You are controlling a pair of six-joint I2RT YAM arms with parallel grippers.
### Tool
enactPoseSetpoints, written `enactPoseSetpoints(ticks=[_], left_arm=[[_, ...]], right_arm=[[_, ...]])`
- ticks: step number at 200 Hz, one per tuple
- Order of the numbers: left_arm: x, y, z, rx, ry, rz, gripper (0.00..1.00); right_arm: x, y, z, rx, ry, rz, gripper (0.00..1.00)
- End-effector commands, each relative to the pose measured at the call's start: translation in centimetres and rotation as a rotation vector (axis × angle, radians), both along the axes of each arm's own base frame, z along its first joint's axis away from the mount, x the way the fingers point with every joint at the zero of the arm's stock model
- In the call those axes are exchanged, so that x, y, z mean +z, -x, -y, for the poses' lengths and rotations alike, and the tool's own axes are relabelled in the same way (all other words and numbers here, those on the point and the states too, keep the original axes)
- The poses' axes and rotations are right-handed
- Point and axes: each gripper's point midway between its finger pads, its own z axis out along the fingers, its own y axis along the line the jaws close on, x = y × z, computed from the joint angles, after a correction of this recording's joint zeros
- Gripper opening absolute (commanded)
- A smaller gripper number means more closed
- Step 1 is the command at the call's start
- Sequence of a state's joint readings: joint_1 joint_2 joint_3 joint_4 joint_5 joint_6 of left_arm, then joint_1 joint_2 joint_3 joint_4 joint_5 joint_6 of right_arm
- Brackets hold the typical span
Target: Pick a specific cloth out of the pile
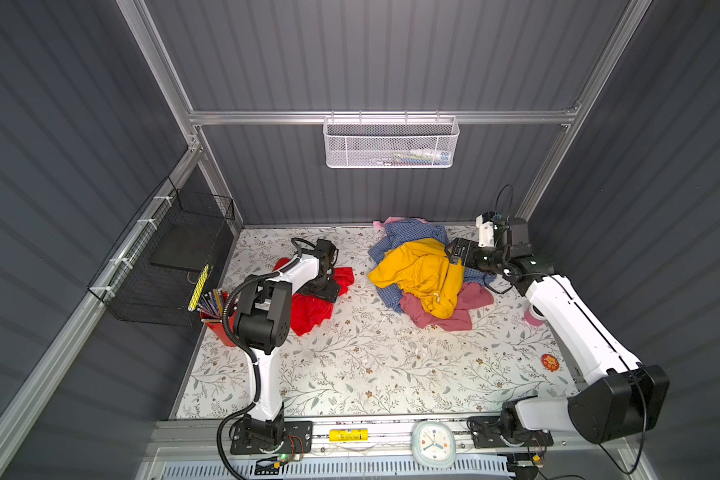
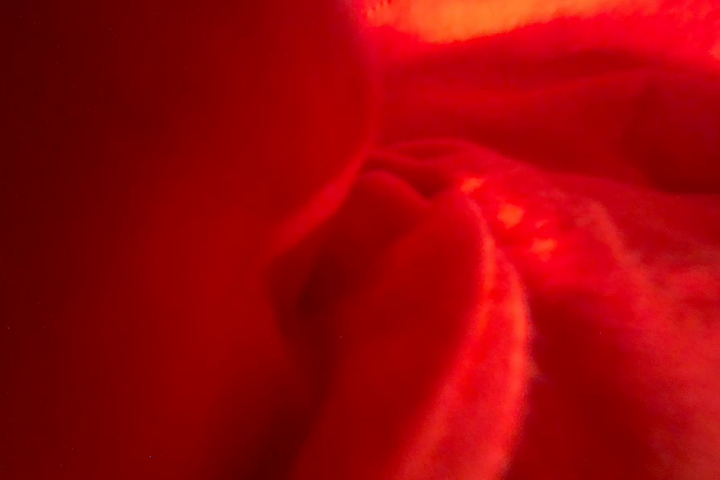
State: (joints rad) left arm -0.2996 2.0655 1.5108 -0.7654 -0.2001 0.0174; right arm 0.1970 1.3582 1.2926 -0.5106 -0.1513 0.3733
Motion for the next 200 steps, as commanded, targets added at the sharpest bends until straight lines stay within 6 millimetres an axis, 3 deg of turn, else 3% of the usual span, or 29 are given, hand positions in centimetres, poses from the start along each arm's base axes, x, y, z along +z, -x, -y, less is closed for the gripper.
enactPoseSetpoints(ticks=[1,22,34,58,72,93,131,160,200], left_arm=[[-4.5,2.0,-1.6,0.007,-0.062,-0.124,0.71],[-4.7,1.5,0.1,-0.005,0.050,-0.123,0.46],[-4.6,0.9,1.0,-0.007,0.106,-0.116,0.26],[-3.8,-1.2,1.0,0.064,0.232,-0.074,0.00],[-2.8,-2.7,0.3,0.105,0.274,-0.030,0.00],[-0.4,-5.1,-1.2,0.100,0.199,0.072,0.00],[7.0,-9.9,-2.2,0.091,0.140,0.318,0.00],[11.9,-12.5,-2.8,0.091,0.105,0.465,0.00],[13.9,-15.0,-4.3,0.127,0.031,0.521,0.00]], right_arm=[[1.2,0.1,0.4,-0.003,0.016,0.023,0.99],[1.5,0.1,0.4,-0.002,0.018,0.030,0.99],[1.7,0.2,0.4,-0.002,0.020,0.034,0.99],[1.8,0.4,0.5,-0.001,0.024,0.035,0.99],[1.8,0.6,0.6,-0.003,0.027,0.038,0.99],[2.1,0.7,0.7,-0.006,0.031,0.048,0.99],[2.6,0.5,0.6,-0.004,0.018,0.061,0.99],[3.0,0.6,0.6,-0.006,0.016,0.073,0.99],[3.1,0.7,0.7,-0.007,0.017,0.075,0.99]])
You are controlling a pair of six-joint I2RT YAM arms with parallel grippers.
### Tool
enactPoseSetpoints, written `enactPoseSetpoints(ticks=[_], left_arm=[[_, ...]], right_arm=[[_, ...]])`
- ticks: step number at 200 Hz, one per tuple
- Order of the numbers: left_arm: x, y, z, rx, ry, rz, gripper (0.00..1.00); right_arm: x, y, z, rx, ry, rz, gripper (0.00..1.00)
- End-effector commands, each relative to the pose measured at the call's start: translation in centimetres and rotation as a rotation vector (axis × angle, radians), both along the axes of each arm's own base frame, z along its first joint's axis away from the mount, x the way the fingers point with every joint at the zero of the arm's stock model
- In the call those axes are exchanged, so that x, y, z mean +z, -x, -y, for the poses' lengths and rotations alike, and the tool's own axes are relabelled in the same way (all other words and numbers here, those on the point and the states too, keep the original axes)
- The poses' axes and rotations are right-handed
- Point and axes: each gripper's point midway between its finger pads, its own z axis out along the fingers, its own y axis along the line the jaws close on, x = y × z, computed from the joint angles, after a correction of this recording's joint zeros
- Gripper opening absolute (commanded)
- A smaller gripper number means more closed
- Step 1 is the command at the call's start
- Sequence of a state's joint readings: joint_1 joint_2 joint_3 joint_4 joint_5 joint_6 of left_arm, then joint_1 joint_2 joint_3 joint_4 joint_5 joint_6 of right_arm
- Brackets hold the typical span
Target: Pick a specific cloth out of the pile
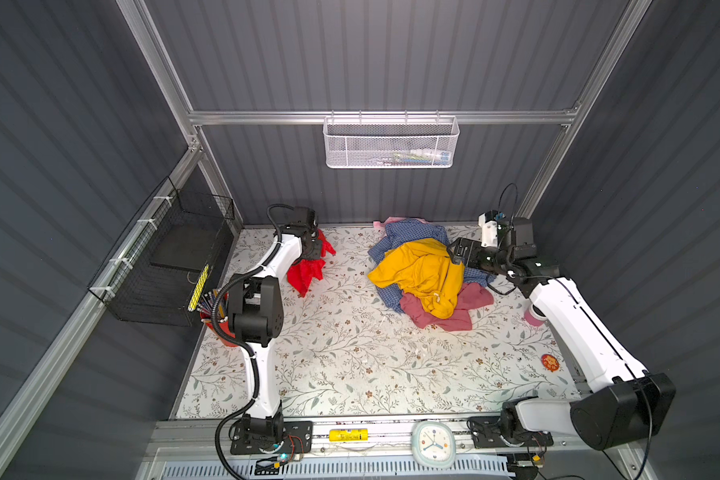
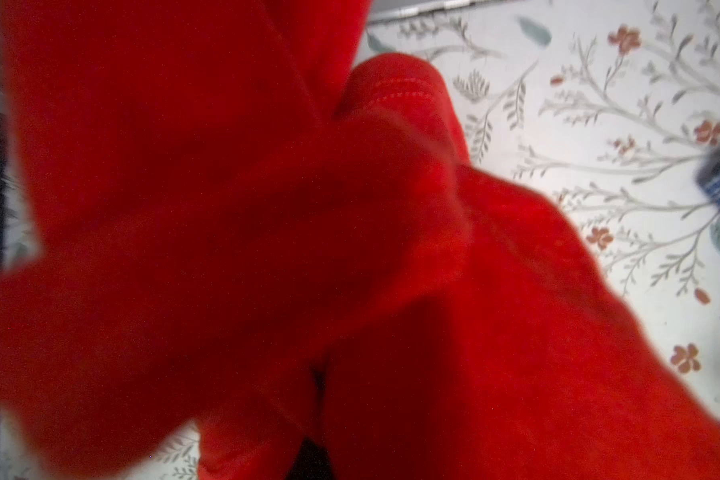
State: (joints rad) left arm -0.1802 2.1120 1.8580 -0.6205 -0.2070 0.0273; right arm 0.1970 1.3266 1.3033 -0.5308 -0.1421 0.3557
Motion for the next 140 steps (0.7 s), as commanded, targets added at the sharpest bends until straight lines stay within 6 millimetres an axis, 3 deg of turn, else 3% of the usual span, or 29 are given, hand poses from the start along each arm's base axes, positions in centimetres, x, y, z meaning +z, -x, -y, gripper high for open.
enactPoseSetpoints(ticks=[1,26,45,74,117,140], left_arm=[[2.9,-2.1,-1.4,0.035,-0.065,0.083,0.00],[2.3,-3.6,-1.7,0.040,-0.098,0.106,0.00],[-0.9,-4.1,-2.0,0.020,-0.142,0.052,0.00],[-5.1,-3.5,-2.5,0.000,-0.205,-0.022,0.00],[-9.7,0.0,-3.7,-0.061,-0.300,-0.128,0.00],[-10.9,1.8,-4.6,-0.063,-0.345,-0.163,0.00]], right_arm=[[1.8,0.1,0.4,-0.010,0.003,0.046,0.99],[1.6,0.1,0.5,-0.015,0.010,0.046,0.99],[1.4,0.1,0.5,-0.016,0.011,0.045,0.99],[1.4,0.4,0.8,-0.021,0.026,0.047,0.99],[1.4,0.8,1.2,-0.029,0.044,0.052,0.99],[1.2,0.7,1.1,-0.030,0.035,0.049,0.99]])
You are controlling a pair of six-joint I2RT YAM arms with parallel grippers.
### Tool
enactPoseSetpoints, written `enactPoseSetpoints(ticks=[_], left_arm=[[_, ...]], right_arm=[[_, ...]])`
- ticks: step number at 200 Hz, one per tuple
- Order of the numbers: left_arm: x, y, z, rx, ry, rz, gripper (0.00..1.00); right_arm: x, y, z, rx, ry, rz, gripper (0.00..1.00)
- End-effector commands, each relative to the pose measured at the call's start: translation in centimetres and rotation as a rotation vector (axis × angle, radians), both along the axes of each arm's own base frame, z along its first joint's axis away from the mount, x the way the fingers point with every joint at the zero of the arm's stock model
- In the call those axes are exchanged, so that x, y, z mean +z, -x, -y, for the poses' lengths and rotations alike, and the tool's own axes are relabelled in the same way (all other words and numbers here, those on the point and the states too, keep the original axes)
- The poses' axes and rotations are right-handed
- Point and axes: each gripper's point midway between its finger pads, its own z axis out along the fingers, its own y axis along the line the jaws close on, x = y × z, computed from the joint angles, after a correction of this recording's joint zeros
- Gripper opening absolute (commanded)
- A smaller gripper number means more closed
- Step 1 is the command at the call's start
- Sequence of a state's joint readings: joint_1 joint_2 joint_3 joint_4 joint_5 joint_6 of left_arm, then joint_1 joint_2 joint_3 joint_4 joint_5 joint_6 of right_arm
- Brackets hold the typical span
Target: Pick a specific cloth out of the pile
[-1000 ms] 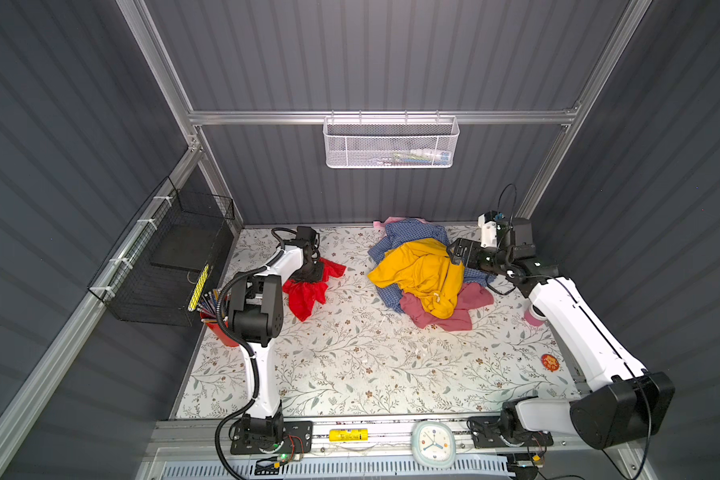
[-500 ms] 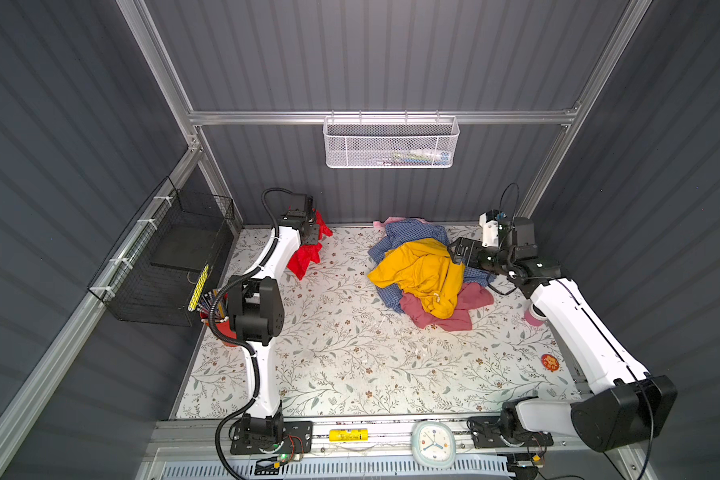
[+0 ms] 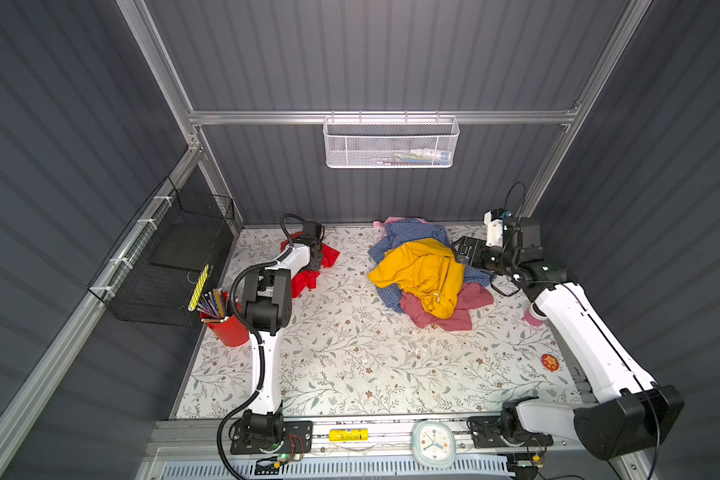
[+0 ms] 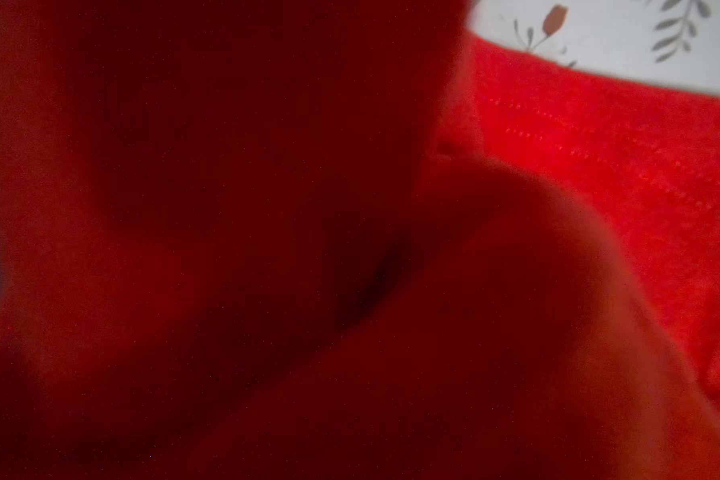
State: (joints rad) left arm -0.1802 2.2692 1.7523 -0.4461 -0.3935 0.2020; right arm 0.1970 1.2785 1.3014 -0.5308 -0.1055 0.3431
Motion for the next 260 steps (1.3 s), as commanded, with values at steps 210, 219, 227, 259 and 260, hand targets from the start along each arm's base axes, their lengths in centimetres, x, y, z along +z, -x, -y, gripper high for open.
enactPoseSetpoints(ticks=[210,219,227,259,260], left_arm=[[8.6,5.1,-1.3,0.018,0.020,0.245,1.00],[9.2,5.5,-1.3,0.027,0.028,0.263,1.00],[9.8,5.9,-1.4,0.037,0.034,0.281,1.00],[11.7,7.4,-1.7,0.072,0.069,0.354,1.00],[11.9,7.5,-1.7,0.074,0.071,0.359,1.00]], right_arm=[[-2.1,0.8,8.3,-0.118,0.283,0.254,0.99],[-2.3,0.8,8.7,-0.126,0.289,0.265,0.99],[-2.5,0.9,8.9,-0.132,0.295,0.273,0.99],[-4.0,1.0,9.6,-0.147,0.306,0.287,0.99],[-4.0,1.0,9.6,-0.148,0.306,0.290,0.99]])
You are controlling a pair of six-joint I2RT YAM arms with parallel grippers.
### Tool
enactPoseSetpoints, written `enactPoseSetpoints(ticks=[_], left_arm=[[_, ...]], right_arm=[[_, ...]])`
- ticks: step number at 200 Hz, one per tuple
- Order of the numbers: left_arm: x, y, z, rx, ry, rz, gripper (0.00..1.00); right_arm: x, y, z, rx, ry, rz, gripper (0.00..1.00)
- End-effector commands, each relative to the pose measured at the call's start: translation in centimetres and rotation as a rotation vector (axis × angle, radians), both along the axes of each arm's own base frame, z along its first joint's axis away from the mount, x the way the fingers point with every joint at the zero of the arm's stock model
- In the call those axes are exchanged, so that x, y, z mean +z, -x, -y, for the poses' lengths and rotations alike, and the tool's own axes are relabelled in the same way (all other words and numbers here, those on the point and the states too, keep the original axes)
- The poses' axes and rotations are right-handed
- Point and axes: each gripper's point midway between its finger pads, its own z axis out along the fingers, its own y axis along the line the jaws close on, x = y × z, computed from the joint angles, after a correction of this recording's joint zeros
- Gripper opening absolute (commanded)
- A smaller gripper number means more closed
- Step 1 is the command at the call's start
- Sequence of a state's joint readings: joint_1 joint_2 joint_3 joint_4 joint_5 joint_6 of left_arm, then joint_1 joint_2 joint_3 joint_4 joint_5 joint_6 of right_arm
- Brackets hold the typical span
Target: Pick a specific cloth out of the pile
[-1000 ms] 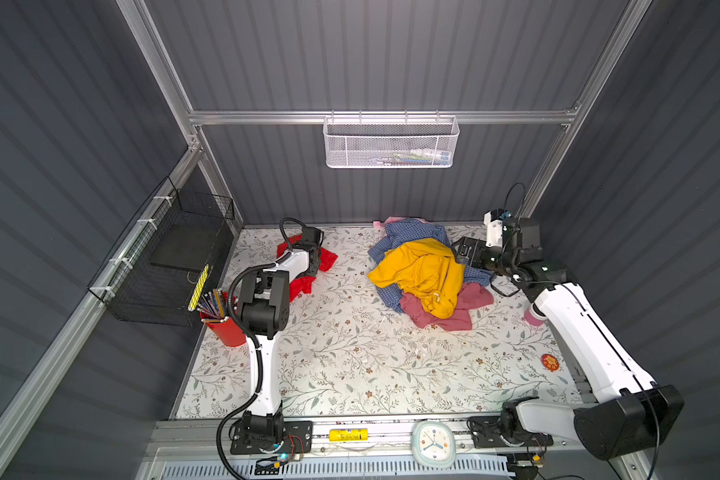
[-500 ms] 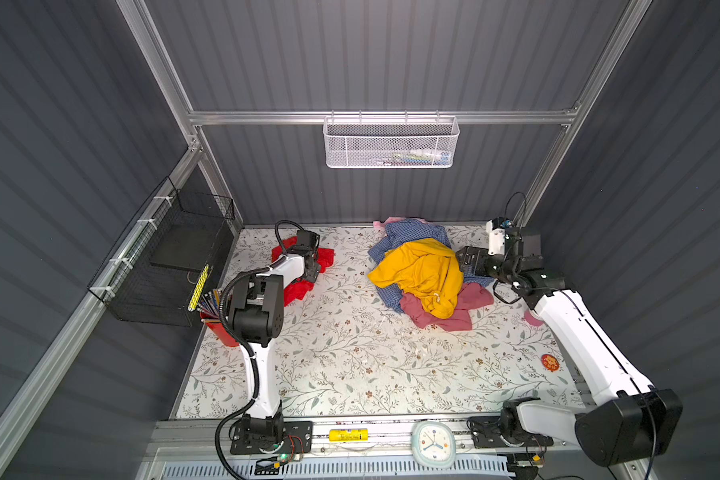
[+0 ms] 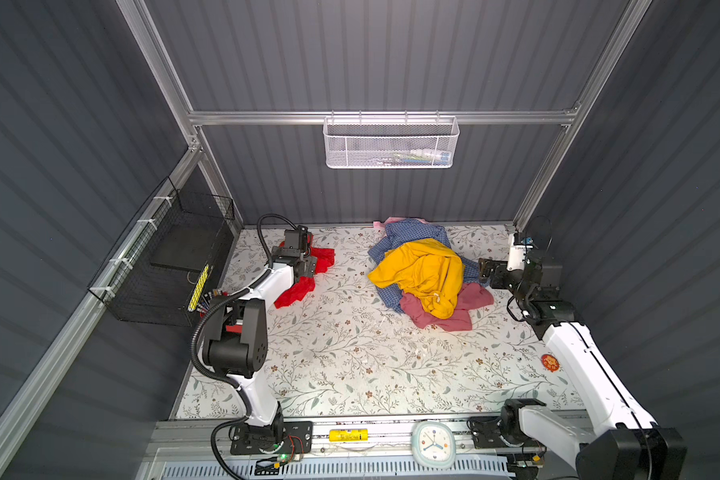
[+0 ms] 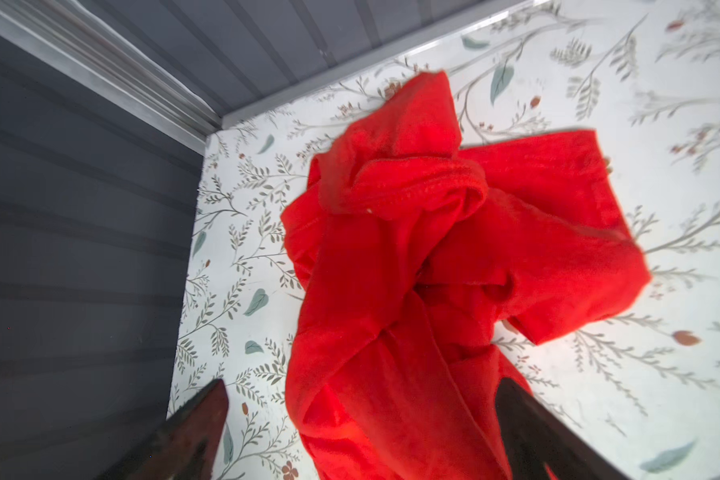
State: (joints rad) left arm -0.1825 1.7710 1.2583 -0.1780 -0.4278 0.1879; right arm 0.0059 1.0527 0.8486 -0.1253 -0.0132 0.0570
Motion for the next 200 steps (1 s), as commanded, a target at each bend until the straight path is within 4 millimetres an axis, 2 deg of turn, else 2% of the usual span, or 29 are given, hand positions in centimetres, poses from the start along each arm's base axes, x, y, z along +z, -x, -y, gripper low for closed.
enactPoseSetpoints(ticks=[1,17,52,73,78,81,88,100,113,155,169,180,188,200], left_arm=[[2.0,1.0,-0.1,0.041,0.045,0.085,1.00],[3.0,1.8,0.0,0.041,0.084,0.152,1.00],[3.1,4.6,-1.0,0.091,0.180,0.270,1.00],[2.3,6.4,-2.0,0.142,0.234,0.284,1.00],[2.1,6.8,-2.1,0.150,0.246,0.289,1.00],[2.1,7.1,-2.2,0.156,0.253,0.293,1.00],[1.9,7.6,-2.4,0.168,0.266,0.305,1.00],[1.6,8.5,-2.8,0.189,0.282,0.327,1.00],[1.7,9.2,-3.0,0.195,0.297,0.359,1.00],[1.1,10.7,-3.7,0.212,0.301,0.421,1.00],[0.4,11.0,-4.3,0.238,0.285,0.438,1.00],[0.0,11.1,-4.5,0.238,0.279,0.456,1.00],[-0.3,11.2,-4.5,0.232,0.269,0.465,1.00],[-0.6,11.4,-4.7,0.233,0.260,0.477,1.00]], right_arm=[[0.2,-0.3,0.7,-0.012,0.036,0.069,0.99],[-1.0,-0.4,0.8,-0.012,0.047,0.098,0.99],[-3.9,-0.4,1.9,-0.067,0.077,0.206,0.99],[-5.9,-0.2,3.1,-0.138,0.064,0.236,0.99],[-5.9,-0.1,3.3,-0.152,0.059,0.253,0.99],[-6.9,-0.3,3.5,-0.161,0.054,0.236,0.99],[-7.5,-0.4,3.5,-0.167,0.046,0.239,0.99],[-7.7,-0.9,3.5,-0.161,0.046,0.244,0.99],[-9.1,-0.9,2.9,-0.122,0.057,0.170,0.99],[-11.1,0.4,3.3,-0.144,0.048,0.241,0.99],[-11.6,-0.1,3.5,-0.151,0.036,0.260,0.99],[-12.8,-0.5,3.0,-0.118,0.041,0.242,0.99],[-12.3,-0.8,2.8,-0.110,0.041,0.277,0.99],[-13.0,-1.0,3.3,-0.136,0.037,0.200,0.99]])
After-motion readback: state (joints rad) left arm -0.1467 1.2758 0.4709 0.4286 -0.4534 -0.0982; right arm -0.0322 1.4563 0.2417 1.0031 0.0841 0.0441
